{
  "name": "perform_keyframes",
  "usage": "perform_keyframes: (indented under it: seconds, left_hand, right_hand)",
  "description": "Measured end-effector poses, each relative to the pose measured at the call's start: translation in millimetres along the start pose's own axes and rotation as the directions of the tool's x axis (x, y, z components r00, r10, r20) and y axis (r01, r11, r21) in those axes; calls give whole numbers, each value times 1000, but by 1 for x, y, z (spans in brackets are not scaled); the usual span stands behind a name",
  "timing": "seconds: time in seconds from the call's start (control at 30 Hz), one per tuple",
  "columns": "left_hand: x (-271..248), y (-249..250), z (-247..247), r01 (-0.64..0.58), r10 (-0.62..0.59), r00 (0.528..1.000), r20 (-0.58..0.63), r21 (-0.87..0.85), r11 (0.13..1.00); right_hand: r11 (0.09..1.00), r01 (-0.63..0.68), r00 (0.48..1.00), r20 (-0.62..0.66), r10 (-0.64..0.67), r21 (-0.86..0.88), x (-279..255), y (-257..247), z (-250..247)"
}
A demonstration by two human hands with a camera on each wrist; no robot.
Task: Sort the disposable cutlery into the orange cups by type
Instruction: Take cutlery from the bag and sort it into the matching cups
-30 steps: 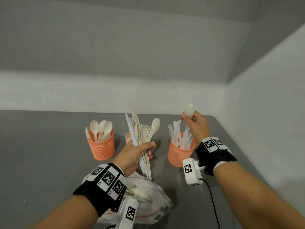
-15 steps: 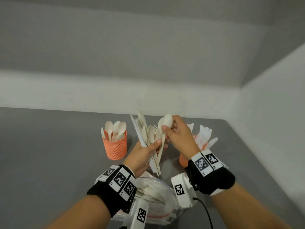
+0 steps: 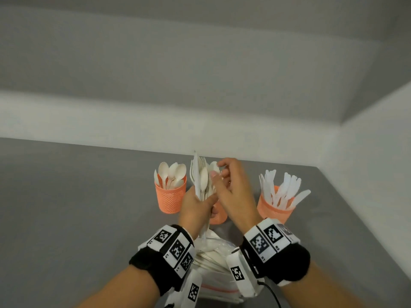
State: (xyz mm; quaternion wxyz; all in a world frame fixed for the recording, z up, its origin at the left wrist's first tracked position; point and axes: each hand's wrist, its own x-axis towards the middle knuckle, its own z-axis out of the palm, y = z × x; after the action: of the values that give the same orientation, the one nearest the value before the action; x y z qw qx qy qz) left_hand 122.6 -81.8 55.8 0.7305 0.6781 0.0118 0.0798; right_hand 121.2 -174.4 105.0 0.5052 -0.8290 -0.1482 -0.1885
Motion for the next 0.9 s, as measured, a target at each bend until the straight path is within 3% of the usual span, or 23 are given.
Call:
perform_keyframes:
  seconds: [0.13, 0.3, 0.4, 0.5, 0.63, 0.9]
  left_hand:
    - [-4, 8, 4, -15, 16, 999, -29, 8, 1000]
    - [-14, 7, -2, -84, 80, 993, 83, 38, 996]
    - [-14, 5, -7, -13, 11, 991, 134, 10, 1000]
    - [-14, 4, -10, 109, -75, 976, 204, -161, 981]
    - [-15, 7, -10, 237, -178, 959, 221, -283, 929]
    - [-10, 15, -6, 251, -161, 944, 288, -312, 916]
  right_hand:
    - [995, 52, 987, 155, -39, -83, -7, -2, 17]
    - [995, -9, 996, 92, 19, -104, -3, 4, 21]
    - [996, -57, 989, 131, 66, -71, -2, 7, 17]
    - [975, -212, 959, 208, 194, 64, 1, 9, 12]
    - [855, -448, 869, 350, 349, 261, 2, 11, 3]
    - [724, -553, 821, 419, 388, 413, 1, 13, -14]
